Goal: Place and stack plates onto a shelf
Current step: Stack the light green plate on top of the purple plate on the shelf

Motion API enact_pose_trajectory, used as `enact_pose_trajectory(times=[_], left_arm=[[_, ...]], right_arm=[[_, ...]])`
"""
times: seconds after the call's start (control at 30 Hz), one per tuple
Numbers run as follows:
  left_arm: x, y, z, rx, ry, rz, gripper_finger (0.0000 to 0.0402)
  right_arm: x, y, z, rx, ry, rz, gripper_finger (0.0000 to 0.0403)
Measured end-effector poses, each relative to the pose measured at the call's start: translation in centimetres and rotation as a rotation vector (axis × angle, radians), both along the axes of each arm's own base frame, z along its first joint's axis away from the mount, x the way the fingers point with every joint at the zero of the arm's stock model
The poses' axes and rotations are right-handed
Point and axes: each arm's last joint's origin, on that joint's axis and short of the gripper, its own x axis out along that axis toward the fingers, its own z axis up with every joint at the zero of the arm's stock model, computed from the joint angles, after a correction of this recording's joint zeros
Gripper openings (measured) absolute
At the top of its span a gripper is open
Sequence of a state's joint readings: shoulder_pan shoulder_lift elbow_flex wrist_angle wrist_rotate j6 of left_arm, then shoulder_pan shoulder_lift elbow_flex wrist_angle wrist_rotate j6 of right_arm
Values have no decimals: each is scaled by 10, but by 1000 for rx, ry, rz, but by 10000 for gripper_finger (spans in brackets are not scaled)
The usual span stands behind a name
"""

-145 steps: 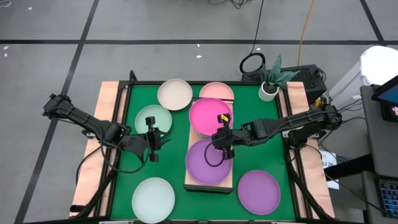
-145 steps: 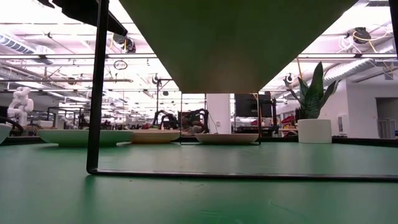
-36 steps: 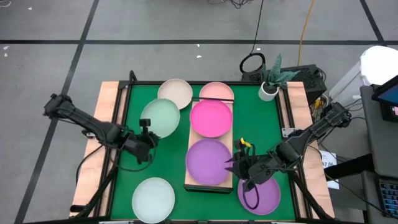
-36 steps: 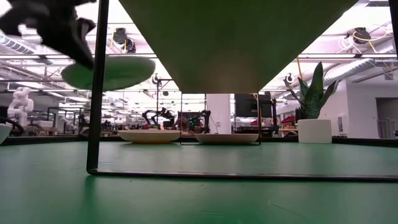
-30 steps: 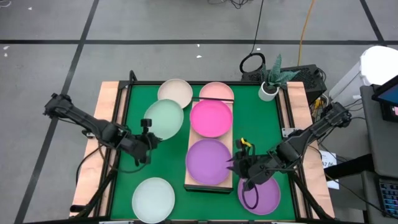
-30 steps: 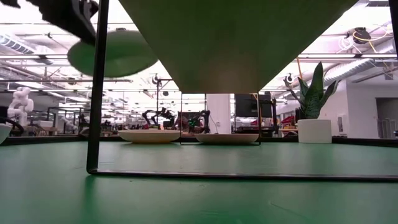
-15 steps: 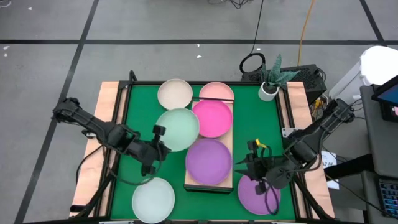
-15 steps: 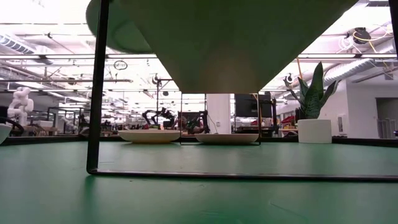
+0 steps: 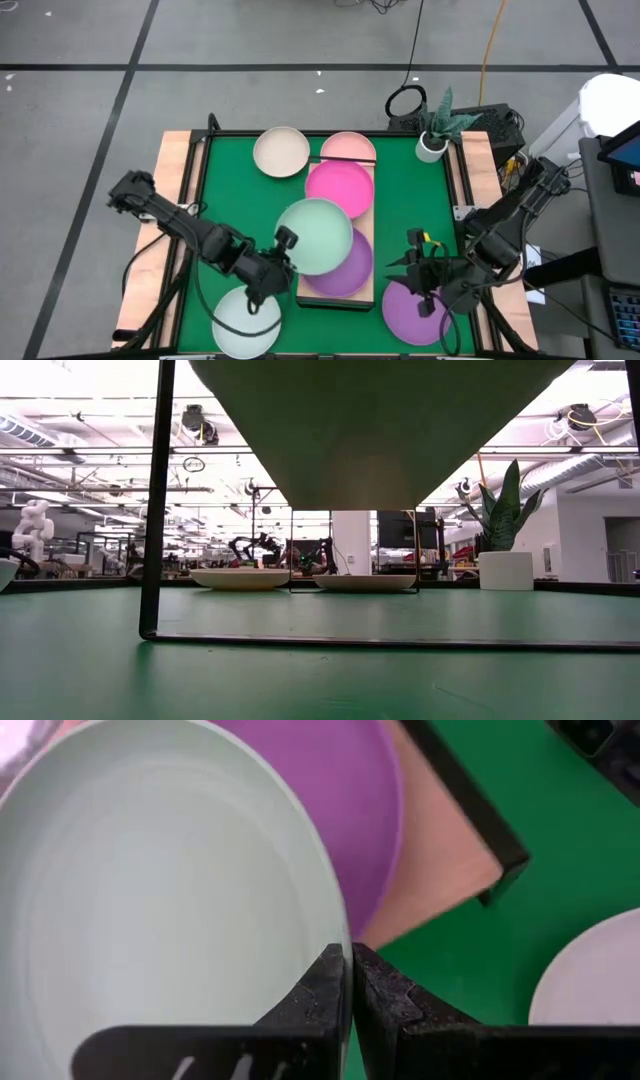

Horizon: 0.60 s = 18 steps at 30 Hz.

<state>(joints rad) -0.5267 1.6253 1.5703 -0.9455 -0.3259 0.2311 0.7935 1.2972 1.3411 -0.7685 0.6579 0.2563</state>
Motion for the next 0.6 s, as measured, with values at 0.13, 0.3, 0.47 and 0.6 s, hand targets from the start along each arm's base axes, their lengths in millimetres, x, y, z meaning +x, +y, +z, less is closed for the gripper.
enact_pose_trajectory(times=[0.13,0.3,0.47,0.6], left_arm=[[8,-7,1,24,-15,-48,16],[17,-8,-8,75,9,-111,16],[31,-5,-18,76,17,-135,16],[39,-4,-22,44,9,-151,16]], right_arm=[[-1,2,0,13,-1,-1,100],[-1,2,0,25,-1,-10,100],[-1,2,0,24,-3,-12,100],[-1,1,0,24,-3,-13,100]])
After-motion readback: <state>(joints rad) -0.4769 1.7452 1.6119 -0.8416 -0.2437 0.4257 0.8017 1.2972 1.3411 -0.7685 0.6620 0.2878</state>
